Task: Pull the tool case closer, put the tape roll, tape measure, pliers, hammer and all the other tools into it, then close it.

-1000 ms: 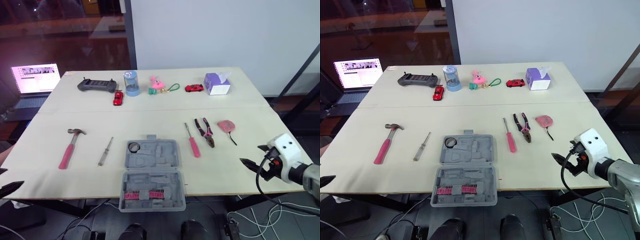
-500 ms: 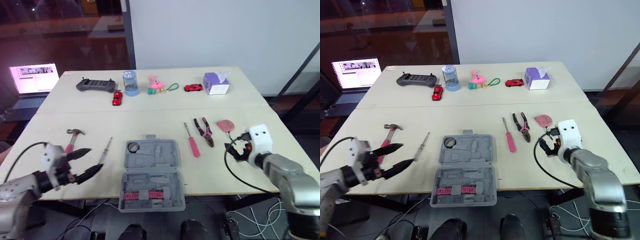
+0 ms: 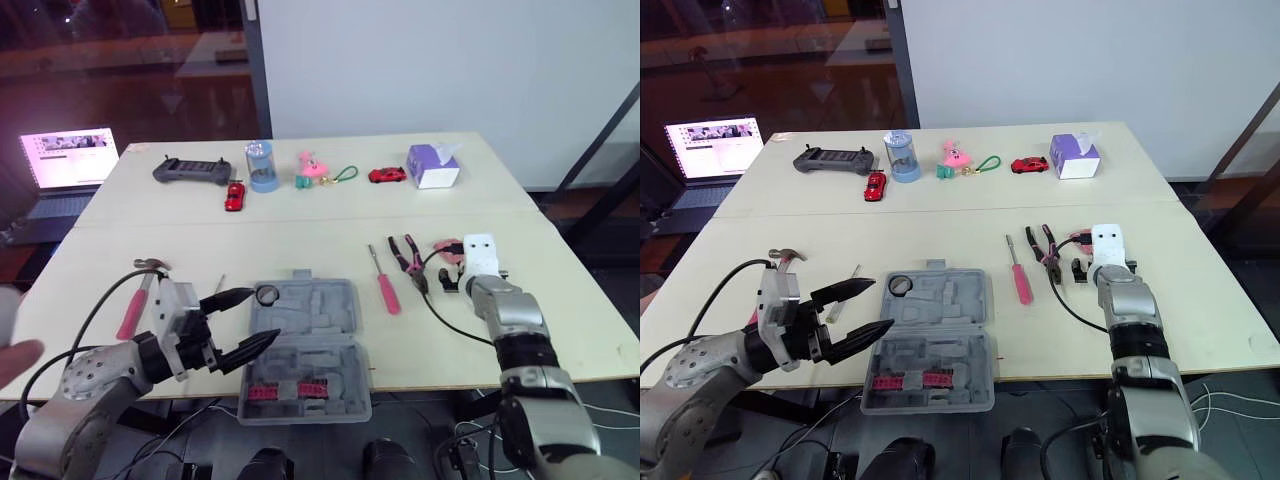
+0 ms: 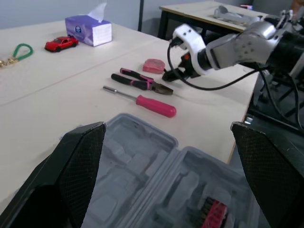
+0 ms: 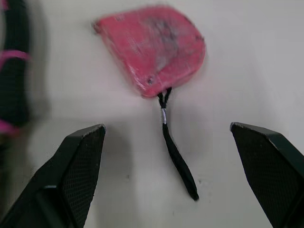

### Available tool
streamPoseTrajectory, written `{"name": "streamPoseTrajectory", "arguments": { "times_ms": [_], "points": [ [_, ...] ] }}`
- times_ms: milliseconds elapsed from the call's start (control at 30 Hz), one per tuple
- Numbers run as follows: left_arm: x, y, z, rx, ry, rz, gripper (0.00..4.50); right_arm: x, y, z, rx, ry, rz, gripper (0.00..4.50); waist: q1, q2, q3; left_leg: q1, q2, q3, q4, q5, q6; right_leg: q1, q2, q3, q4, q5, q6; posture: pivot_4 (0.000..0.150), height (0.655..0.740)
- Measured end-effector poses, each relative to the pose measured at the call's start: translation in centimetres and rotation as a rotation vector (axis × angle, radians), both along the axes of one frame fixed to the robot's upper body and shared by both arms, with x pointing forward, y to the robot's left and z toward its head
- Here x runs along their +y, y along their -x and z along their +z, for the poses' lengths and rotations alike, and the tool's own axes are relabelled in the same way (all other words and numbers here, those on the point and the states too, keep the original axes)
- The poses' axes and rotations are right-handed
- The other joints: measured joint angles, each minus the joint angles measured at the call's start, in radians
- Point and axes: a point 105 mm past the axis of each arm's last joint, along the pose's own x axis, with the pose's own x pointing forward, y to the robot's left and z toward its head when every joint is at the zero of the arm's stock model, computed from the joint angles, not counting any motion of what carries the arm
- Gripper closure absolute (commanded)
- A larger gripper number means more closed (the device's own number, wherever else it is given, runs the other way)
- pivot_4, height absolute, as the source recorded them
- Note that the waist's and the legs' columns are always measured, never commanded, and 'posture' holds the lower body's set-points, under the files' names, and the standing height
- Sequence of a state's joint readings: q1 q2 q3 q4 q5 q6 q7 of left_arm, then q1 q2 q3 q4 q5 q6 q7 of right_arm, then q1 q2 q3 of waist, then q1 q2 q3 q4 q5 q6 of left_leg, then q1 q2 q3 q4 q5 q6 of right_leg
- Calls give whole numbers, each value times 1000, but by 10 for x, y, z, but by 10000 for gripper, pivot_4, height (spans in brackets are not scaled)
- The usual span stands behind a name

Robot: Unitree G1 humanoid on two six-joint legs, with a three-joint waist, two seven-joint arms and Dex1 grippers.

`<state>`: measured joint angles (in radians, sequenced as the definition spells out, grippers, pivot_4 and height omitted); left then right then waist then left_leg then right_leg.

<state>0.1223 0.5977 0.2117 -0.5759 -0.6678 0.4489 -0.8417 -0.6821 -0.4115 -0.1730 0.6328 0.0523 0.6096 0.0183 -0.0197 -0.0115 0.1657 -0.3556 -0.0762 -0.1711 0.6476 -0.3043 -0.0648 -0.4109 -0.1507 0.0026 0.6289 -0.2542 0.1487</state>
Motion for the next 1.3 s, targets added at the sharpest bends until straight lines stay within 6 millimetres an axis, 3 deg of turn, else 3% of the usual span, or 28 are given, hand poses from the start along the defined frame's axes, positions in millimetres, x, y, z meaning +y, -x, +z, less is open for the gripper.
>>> {"name": "streamPoseTrajectory", "arguments": {
  "times_ms": [167, 200, 300, 500, 533, 767, 933, 1067, 1300],
  "points": [
    [-3, 1, 3, -13, -4, 8, 595, -4, -13, -2, -9, -57, -27, 0, -3, 0, 0, 1, 0, 0, 0, 0, 0, 1, 0, 0, 0, 0, 0, 1500, 7400],
    [-3, 1, 3, -14, -4, 11, 166, -5, -14, -2, -10, -62, -32, 2719, -3, 0, 0, 1, 0, 0, 0, 0, 0, 1, 0, 0, 0, 0, 0, 1500, 7400],
    [-2, 1, 2, -8, -4, 21, 0, -3, -16, -5, -8, -85, -15, 13610, -2, 0, 0, 1, 0, 0, 0, 0, 0, 1, 0, 0, 0, 0, 0, 1500, 7400],
    [-1, 2, 0, 2, -8, 21, 0, 4, -18, -7, -4, -110, 22, 43199, 6, 0, 0, 1, 0, 0, 1, 0, 0, 2, 0, 0, -1, 0, 0, 1500, 7400],
    [-1, 2, 1, 3, -6, 19, 0, 4, -18, -7, -2, -109, 24, 44629, 7, 0, 0, 0, 0, 0, 1, 0, 0, 2, 0, 0, -1, 0, 0, 1500, 7400],
    [-3, 1, 2, -4, -2, 15, 0, 2, -14, -7, 0, -105, 22, 44629, 8, 0, 0, 0, 0, -1, 0, 0, 0, 2, 0, 0, -1, 0, 0, 1500, 7400],
    [-7, 1, -1, 10, 1, -8, 0, -4, 4, -8, -8, -103, 37, 44629, 7, 0, 0, 0, 0, -1, 0, 0, 0, 1, 0, 0, -2, 0, 0, 1500, 7400],
    [-7, -1, -1, 14, -2, -15, 0, -2, 30, -11, 8, -94, 62, 44629, 6, 1, -1, 0, 0, -1, -1, -1, 2, 1, 0, 0, -2, 0, 0, 1500, 7400],
    [-7, -5, -6, 35, -13, -51, 0, 18, 101, -19, 91, -97, 117, 44629, 8, 4, -1, 0, 0, -1, -1, -4, 7, 0, 1, 0, -2, 0, 0, 1500, 7400]
  ]
}}
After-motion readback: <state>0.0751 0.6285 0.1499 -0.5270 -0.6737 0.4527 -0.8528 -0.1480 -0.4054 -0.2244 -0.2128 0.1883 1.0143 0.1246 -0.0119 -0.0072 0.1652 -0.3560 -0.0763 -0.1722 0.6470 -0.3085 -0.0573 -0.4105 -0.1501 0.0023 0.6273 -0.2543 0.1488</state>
